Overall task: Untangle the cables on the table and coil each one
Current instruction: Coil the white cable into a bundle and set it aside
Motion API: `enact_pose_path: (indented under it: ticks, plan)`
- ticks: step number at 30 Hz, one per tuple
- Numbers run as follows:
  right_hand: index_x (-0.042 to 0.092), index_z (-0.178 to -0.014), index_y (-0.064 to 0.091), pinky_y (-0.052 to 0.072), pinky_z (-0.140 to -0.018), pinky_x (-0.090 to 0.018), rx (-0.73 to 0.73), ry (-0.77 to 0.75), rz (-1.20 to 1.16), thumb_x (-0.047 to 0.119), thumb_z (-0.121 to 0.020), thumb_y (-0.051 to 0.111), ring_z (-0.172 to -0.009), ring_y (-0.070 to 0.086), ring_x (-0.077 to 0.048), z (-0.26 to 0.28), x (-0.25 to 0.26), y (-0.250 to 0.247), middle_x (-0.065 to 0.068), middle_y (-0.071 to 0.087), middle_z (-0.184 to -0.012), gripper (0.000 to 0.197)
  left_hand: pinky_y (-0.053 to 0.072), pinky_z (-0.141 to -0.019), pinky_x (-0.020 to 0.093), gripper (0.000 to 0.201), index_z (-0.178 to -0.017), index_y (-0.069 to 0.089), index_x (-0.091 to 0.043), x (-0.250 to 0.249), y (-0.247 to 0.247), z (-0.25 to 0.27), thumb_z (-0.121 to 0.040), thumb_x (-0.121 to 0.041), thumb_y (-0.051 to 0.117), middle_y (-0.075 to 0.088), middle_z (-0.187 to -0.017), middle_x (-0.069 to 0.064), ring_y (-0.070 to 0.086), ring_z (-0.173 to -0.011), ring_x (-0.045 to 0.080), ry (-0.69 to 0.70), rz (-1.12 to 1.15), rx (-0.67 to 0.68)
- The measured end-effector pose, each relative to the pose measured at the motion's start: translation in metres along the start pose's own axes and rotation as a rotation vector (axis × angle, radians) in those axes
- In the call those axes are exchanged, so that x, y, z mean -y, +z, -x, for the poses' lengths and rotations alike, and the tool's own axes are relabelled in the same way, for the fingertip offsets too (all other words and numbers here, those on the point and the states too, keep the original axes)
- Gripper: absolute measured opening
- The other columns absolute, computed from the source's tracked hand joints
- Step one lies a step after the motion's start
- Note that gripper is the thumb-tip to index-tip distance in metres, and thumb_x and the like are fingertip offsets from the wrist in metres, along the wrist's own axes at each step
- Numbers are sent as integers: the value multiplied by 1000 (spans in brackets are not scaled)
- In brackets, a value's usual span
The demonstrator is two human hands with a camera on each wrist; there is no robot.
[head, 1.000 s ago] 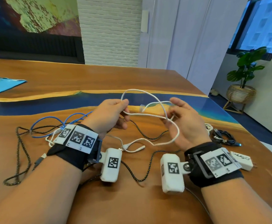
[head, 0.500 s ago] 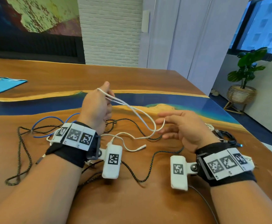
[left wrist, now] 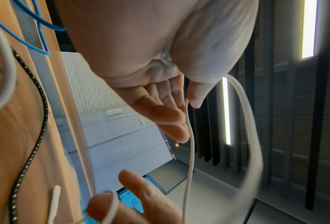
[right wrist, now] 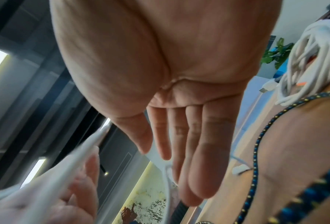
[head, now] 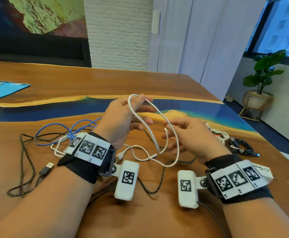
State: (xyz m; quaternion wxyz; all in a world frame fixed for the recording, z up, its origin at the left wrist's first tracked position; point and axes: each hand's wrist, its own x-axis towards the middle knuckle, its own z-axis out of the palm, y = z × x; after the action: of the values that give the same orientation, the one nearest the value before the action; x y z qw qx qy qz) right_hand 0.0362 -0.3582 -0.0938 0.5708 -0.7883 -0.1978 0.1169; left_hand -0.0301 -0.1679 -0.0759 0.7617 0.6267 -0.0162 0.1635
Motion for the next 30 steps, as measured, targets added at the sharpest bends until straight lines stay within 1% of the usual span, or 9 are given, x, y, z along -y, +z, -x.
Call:
enact_pose_path:
  ticks: [4, 7, 11, 13, 15, 19, 22, 26, 30]
  plan:
    - [20, -105, 76, 62, -64, -39, -107, -44, -12, 30, -102, 60, -85, 75, -28, -4, -1, -8, -8, 77, -100, 20, 46, -50, 22, 29, -109, 73, -14, -1, -3, -2, -106, -32, 50, 70, -87, 3, 59, -59, 16, 39, 61, -18]
    - [18, -112, 75, 50, -55, -33, 51, -64, -166, 44, -102, 53, -76, 65, -30, -2, 4, -5, -6, 78, -102, 35, 43, -51, 25, 29, -111, 75, -12, 2, -5, -3, -106, -30, 52, 55, -75, 1, 50, -57, 15, 59, 11, 7]
    - [12, -102, 73, 20, -40, -25, 181, -127, -322, 26, -102, 53, -44, 36, -12, 4, 6, 3, -5, 59, -60, 24, 52, -58, 28, 32, -117, 72, -9, 2, -1, 1, -108, -27, 46, 59, -64, 4, 64, -62, 22, -46, 49, 100]
    - [11, -97, 70, 15, -39, -25, 142, -108, -499, 24, -101, 53, -40, 27, -10, 2, 6, -2, 1, 39, -51, 21, 47, -49, 26, 36, -118, 72, -9, -1, -3, 3, -107, -27, 43, 42, -50, 1, 55, -47, 20, -126, 93, 171]
    - [12, -96, 68, 17, -37, -22, 59, -90, -643, 24, -100, 54, -41, 23, -9, 1, 8, -11, 3, 29, -52, 19, 31, -37, 22, 40, -121, 72, -10, -5, -7, 4, -106, -30, 42, 22, -45, -3, 30, -33, 13, -190, 137, 289]
    - [14, -102, 65, 20, -37, -22, -221, -61, -712, 23, -105, 53, -45, 21, -9, -7, 4, -22, 3, 25, -57, 15, 17, -35, 21, 64, -130, 68, -7, -10, -14, 3, -103, -55, 36, 15, -50, -3, 10, -34, 10, -259, 234, 448]
    - [16, -103, 65, 22, -38, -22, -414, -24, -742, 24, -105, 55, -44, 23, -9, -11, -3, -26, 4, 29, -56, 13, 18, -37, 22, 67, -127, 70, -7, -10, -19, 1, -96, -60, 43, 27, -55, -3, 17, -38, 7, -266, 106, 377]
    - [19, -103, 64, 23, -40, -23, -584, -25, -801, 27, -104, 55, -47, 24, -10, -13, -5, -39, 6, 29, -56, 13, 27, -42, 23, 29, -120, 73, -11, -7, -30, -4, -97, -25, 62, 40, -61, -2, 26, -45, 10, -147, -122, 93]
    - [21, -110, 64, 35, -44, -22, -540, -35, -895, 23, -105, 54, -52, 45, -9, -10, 0, -48, 6, 44, -62, 12, 42, -64, 33, 20, -105, 77, -16, -7, -42, -16, -99, -9, 60, 58, -72, -2, 51, -62, 13, -25, -117, -276]
